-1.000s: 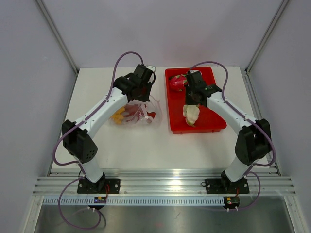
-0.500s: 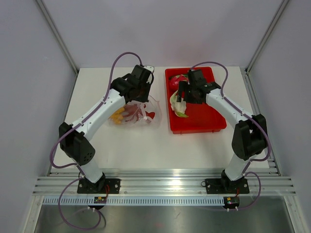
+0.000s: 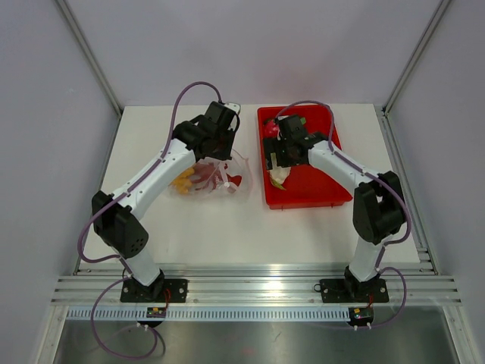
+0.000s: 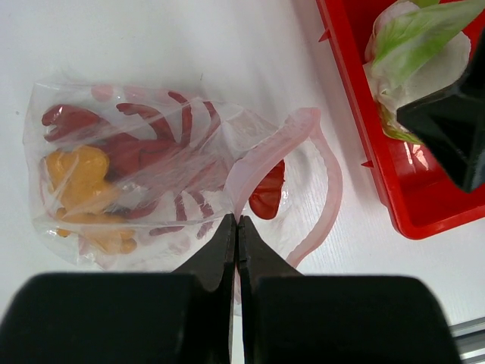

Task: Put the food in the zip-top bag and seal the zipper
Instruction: Adjust the fake vegetable in the bin.

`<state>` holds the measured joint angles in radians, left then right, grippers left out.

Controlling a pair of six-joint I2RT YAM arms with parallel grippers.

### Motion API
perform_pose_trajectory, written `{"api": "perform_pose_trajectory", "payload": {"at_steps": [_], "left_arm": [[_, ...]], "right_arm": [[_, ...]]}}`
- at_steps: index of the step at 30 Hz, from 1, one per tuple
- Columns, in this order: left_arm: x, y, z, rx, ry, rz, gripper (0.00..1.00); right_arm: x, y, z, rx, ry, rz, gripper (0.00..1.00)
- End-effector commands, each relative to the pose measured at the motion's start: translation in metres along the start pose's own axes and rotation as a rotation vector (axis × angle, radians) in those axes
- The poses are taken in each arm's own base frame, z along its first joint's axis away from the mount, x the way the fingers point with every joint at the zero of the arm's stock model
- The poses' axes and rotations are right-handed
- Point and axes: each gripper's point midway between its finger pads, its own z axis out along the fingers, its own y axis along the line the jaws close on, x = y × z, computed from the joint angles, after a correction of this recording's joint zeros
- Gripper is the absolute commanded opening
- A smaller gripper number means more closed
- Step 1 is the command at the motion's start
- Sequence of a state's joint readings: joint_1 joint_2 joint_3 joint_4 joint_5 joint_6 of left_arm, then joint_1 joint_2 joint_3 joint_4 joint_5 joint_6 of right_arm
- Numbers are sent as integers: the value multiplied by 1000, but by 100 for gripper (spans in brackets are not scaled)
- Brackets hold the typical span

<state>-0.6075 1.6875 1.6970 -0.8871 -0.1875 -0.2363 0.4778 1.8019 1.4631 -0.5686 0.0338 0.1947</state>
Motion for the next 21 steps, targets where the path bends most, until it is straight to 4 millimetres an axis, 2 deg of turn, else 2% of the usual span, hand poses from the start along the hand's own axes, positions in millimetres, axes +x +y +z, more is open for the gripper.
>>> {"api": "perform_pose_trajectory", "payload": {"at_steps": [1, 10, 21], "left_arm": [[-21, 2, -23, 15, -94, -23, 0], [-20, 4, -26, 10, -87, -14, 0], [-21, 5, -30, 9, -84, -4, 0]], "right_arm": [[-11, 5, 13, 21, -29, -22, 99], [-14, -15, 38, 187, -89, 63, 100], [-20, -29, 37, 268, -164, 124, 100]]}}
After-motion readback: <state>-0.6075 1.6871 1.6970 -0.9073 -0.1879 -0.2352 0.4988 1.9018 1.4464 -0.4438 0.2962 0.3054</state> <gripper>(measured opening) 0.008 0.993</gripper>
